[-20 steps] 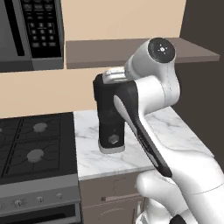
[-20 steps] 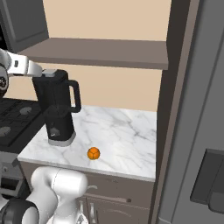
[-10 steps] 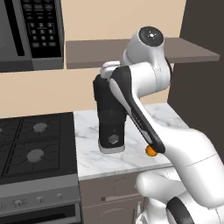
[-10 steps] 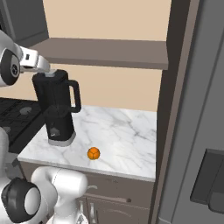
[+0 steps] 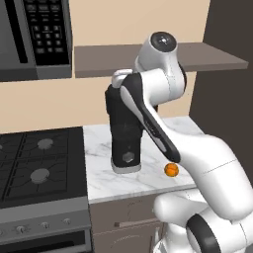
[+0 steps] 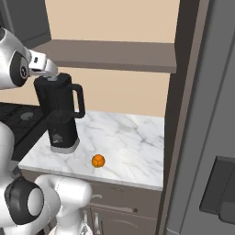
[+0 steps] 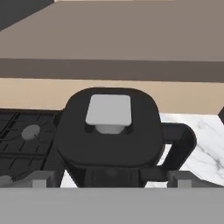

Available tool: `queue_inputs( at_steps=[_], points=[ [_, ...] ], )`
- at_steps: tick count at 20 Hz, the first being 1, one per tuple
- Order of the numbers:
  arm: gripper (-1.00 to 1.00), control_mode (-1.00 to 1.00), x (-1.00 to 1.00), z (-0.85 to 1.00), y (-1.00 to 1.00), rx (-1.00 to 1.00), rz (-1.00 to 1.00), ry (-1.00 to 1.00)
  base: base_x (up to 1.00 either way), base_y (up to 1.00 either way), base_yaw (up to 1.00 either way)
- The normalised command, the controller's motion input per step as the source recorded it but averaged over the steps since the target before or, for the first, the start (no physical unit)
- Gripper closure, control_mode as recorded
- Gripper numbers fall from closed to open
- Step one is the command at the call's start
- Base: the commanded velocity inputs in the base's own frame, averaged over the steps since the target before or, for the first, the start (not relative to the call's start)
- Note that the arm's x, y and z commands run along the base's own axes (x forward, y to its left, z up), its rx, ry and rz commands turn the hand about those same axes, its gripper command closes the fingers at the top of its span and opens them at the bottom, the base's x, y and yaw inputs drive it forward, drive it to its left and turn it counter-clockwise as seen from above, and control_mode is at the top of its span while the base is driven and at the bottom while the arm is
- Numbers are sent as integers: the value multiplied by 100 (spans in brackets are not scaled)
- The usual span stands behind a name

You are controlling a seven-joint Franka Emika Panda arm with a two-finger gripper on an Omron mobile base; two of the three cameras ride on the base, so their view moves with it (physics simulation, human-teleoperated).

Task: Open the blender lid, put the orange in the blender, close the lid, and start the blender.

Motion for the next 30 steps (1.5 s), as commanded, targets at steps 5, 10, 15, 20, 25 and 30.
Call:
queue_inputs(
  at_steps=[5,10,15,20,25,30],
  points=[
    [-100,-100,40,-6,0,1,0,6,0,0,0],
    [-100,-100,36,-7,0,0,0,11,0,0,0],
    [-100,-100,27,-6,0,0,0,11,0,0,0],
    [-100,-100,7,-2,0,0,0,2,0,0,0],
    [-100,-100,0,-12,0,0,0,0,0,0,0],
    [-100,-100,0,-24,0,0,0,0,0,0,0]
  ],
)
